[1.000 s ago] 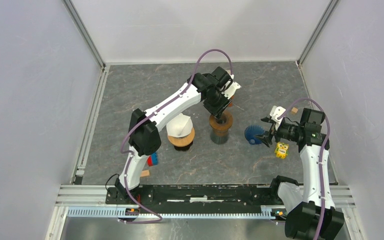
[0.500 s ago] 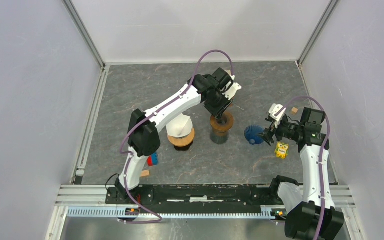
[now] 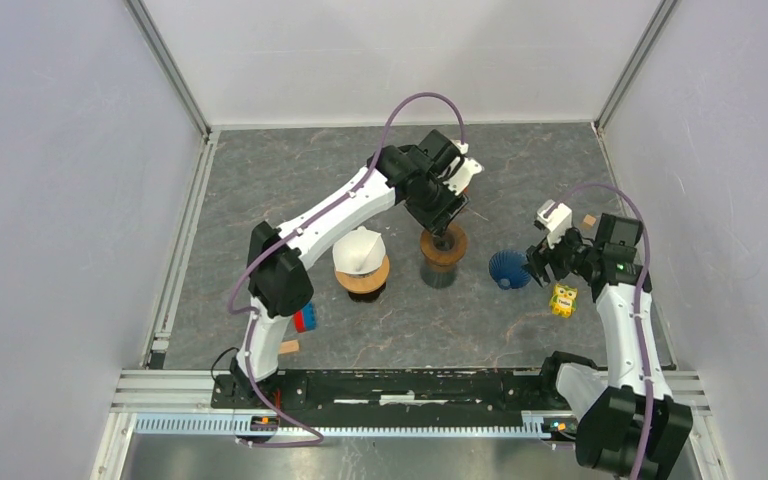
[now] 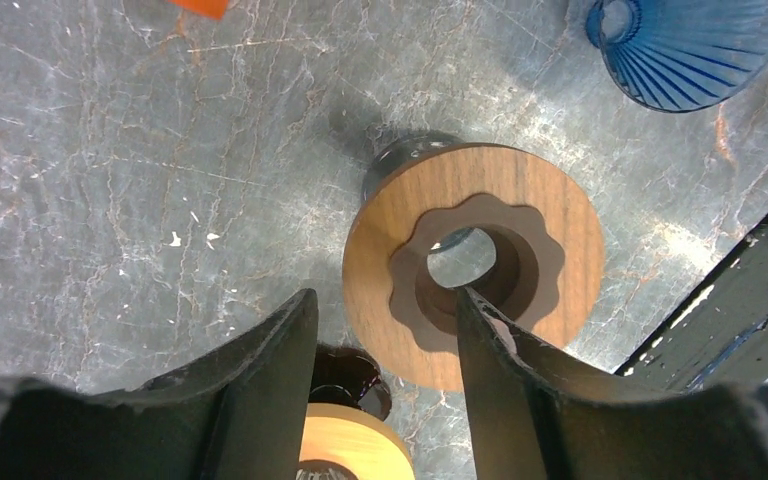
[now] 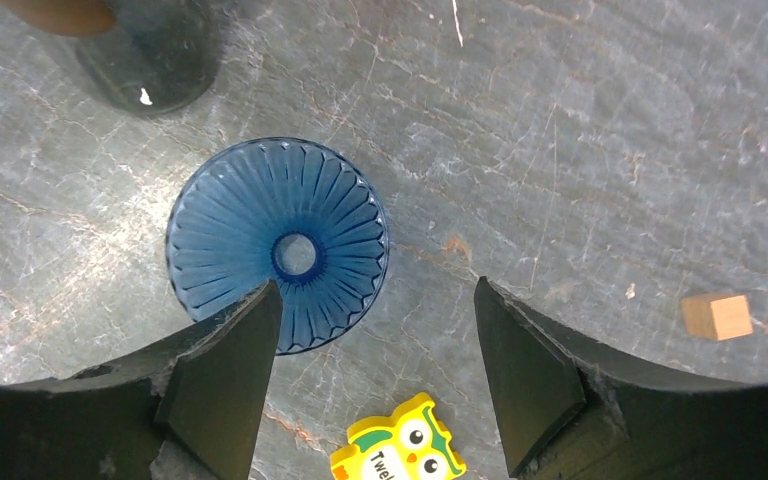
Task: Place the coffee filter in the dripper
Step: Place the dripper holder onto the coffee server, then pick up the coffee dripper from the center of the board.
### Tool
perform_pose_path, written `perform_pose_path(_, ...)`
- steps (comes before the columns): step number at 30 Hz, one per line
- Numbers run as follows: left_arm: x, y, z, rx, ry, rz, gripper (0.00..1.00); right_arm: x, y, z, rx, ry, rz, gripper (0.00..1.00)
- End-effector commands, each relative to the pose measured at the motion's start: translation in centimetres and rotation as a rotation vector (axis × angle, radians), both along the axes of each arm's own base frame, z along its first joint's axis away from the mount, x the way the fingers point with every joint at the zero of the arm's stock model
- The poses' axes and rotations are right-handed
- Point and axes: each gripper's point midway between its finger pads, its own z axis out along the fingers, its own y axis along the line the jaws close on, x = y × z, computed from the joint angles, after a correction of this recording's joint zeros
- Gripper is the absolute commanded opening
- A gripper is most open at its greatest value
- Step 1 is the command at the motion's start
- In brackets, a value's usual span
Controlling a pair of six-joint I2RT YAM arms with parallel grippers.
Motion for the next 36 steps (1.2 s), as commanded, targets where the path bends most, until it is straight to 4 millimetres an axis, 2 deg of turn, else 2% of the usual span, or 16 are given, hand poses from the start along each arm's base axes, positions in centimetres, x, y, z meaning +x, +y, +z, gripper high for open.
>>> perform_pose_path(1,0.0,-0.5,5.9,-0.102,-0.123,-0.056,0.62,1.4,-0.6,-1.3,-0.012,0.029,-0.096,0.77)
perform_pose_path(8,-0.2,-0.1,8.3,-0.139,-0.164,-0.067,0.66,2.3,-0.7,-3.9,-0.07,0.119,-0.166,0.74)
perform_pose_path(12,-0.5,0.2,8.9,-0.149,-0.169,-0.067,0.67,2.4,-0.8,-4.9,-0.069,0.169,-0.175,0.68)
perform_pose_path(17,-0.8,0.7,9.2,-0.141,-0.183,-0.078,0.67,2.2,0.0,-5.9,-0.04,0.226,-0.146,0.55)
perform_pose_path(21,-0.7,1.6,9.7,-0.12,-0.219,-0.085,0.68,2.3,1.1,-5.5,0.014,0.249,-0.115,0.34)
perform_pose_path(23,-0.7,2.0,10.0,-0.114,-0.239,-0.086,0.68,2.8,1.3,-4.7,0.029,0.241,-0.112,0.21)
perform_pose_path(26,-0.8,2.4,10.5,-0.113,-0.257,-0.095,0.68,3.6,1.4,-2.6,0.042,0.212,-0.107,0.12)
perform_pose_path(29,-0.9,2.6,11.3,-0.12,-0.277,-0.104,0.68,4.8,1.7,1.3,0.056,0.153,-0.091,0.05)
perform_pose_path(31,-0.8,2.7,11.9,-0.129,-0.295,-0.1,0.68,5.7,2.3,4.6,0.066,0.097,-0.066,0.0)
perform_pose_path(33,-0.8,2.8,12.6,-0.153,-0.311,-0.086,0.68,6.6,3.6,7.8,0.082,0.05,-0.027,0.0)
perform_pose_path(36,-0.9,2.9,13.5,-0.202,-0.317,-0.068,0.67,7.2,6.4,11.0,0.135,0.034,0.046,0.0)
